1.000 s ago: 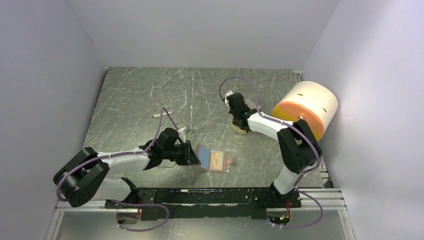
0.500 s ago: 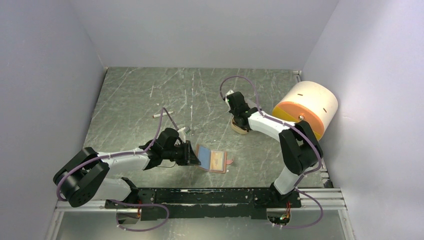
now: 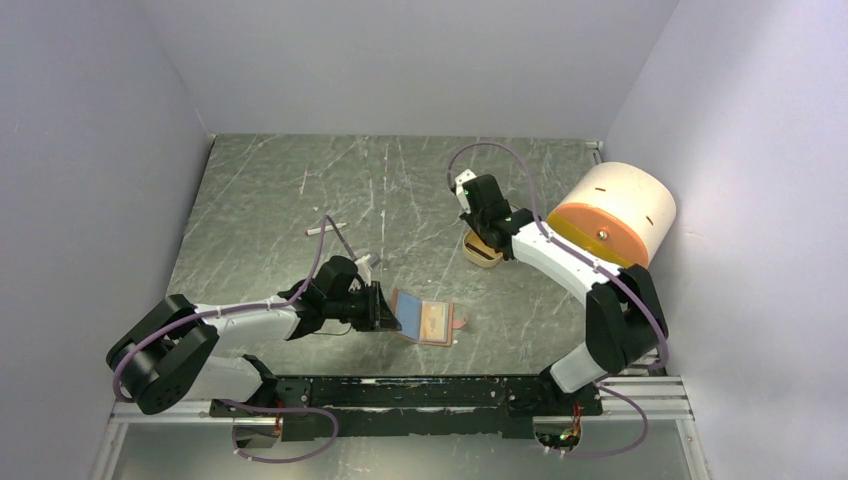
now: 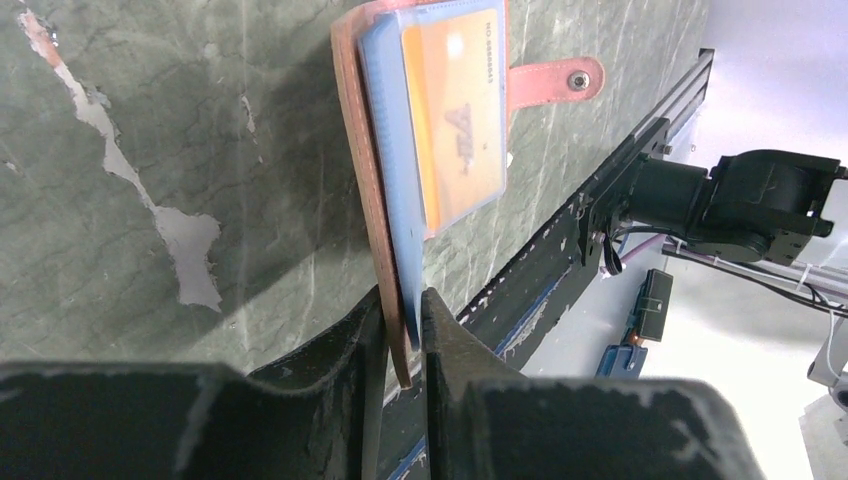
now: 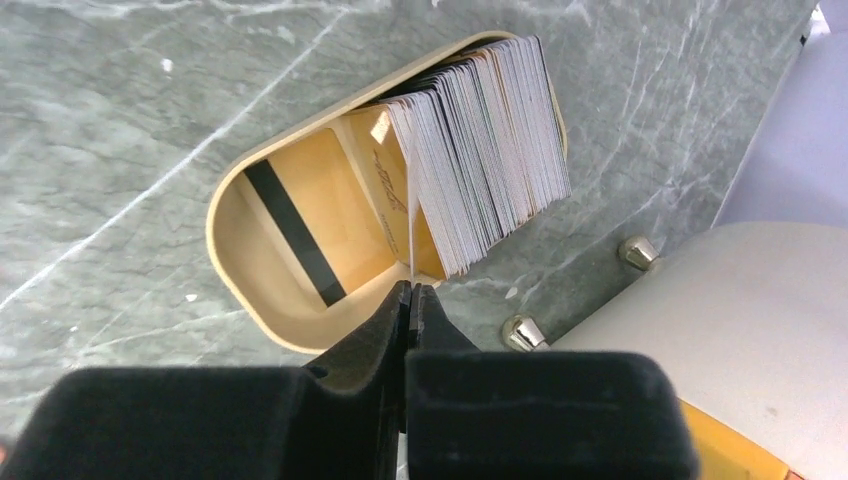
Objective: Put the credit cards into the card holder
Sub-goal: Pick up the credit card from the storage box, then insert the credit card into the card holder.
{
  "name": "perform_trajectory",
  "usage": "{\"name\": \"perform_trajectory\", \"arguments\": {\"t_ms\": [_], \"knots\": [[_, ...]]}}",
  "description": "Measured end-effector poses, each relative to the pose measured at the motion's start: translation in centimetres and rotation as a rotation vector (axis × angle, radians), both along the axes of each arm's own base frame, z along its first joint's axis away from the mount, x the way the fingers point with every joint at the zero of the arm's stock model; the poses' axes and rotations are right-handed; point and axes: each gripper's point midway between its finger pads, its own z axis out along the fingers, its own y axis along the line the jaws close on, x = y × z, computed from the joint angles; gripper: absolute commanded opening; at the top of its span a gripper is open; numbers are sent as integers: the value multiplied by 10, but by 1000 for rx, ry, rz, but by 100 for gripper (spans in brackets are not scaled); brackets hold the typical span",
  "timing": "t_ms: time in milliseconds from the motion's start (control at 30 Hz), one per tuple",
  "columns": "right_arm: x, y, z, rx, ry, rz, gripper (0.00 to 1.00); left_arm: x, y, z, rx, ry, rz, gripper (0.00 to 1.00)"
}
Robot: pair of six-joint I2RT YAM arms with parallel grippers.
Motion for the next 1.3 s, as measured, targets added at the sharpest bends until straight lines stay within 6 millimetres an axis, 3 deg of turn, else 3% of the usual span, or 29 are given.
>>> {"name": "perform_trajectory", "arguments": {"t_ms": [200, 400, 600, 767, 867, 1067, 1167, 1300], "knots": [[-12, 17, 28, 168, -10, 6, 0, -1, 6, -8, 38, 30, 31, 29], [-32, 42, 67, 435, -40, -3, 0, 0, 12, -14, 79, 56, 72, 10], [-59, 79, 88, 758, 19, -2, 0, 2, 8, -10, 50, 87, 110, 9], [-102, 101, 73, 994, 122, -8, 0, 8, -1, -10, -16, 129, 169, 9], [-121, 110, 57, 1104, 180, -39, 0, 11, -7, -12, -40, 161, 196, 18], [-157, 124, 8, 1207, 336, -119, 0, 11, -13, -12, -73, 186, 217, 30], [-165, 128, -5, 1223, 373, -145, 0, 5, -9, -16, -84, 194, 224, 28], [-166, 131, -11, 1258, 381, -163, 0, -3, -2, -25, -71, 211, 226, 15]]}}
